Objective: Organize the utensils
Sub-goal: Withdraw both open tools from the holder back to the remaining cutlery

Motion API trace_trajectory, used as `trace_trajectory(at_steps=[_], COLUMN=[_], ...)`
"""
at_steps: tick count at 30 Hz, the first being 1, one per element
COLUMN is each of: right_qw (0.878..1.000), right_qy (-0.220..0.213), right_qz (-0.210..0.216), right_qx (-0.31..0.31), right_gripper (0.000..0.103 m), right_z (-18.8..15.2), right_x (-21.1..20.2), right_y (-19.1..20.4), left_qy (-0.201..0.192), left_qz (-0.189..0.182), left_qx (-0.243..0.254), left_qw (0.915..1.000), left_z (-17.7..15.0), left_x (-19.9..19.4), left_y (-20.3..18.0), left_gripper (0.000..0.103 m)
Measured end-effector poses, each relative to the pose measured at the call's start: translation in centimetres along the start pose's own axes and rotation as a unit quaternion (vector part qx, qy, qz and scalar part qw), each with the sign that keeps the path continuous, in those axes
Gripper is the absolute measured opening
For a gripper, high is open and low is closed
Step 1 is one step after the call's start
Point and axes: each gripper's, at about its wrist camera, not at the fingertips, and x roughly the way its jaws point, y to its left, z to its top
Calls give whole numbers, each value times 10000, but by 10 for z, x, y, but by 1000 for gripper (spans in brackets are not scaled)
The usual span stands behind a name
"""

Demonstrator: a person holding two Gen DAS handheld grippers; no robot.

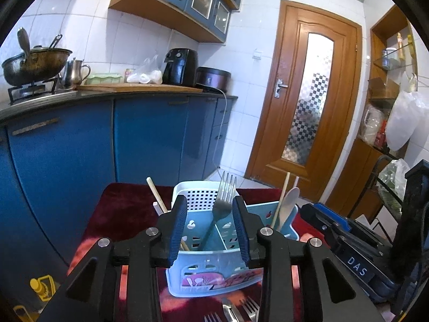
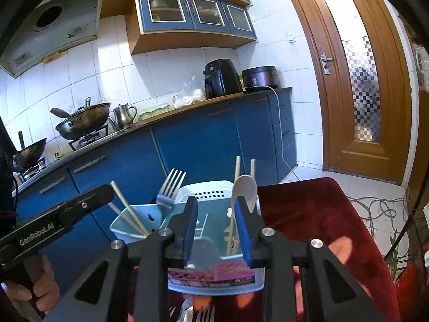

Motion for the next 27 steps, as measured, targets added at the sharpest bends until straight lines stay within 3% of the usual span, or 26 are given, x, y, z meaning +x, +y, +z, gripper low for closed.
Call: trace_trajectory(at_steps=[17, 27], right_qw=[9991, 9985], right_qy=[210, 425], right_qz=[328, 313], right_qx=[180, 137], right_gripper=[32, 32], right_z=[-11, -31], right_x=[-60, -86], right_y=[14, 18], left_qy=[274, 527], left_qz=[62, 86], left_qx=[4, 14], left_qw=[9996, 9986], left_z=[-10, -27], left_x=[-51, -72], left_y=[-4, -7], left_gripper=[36, 38])
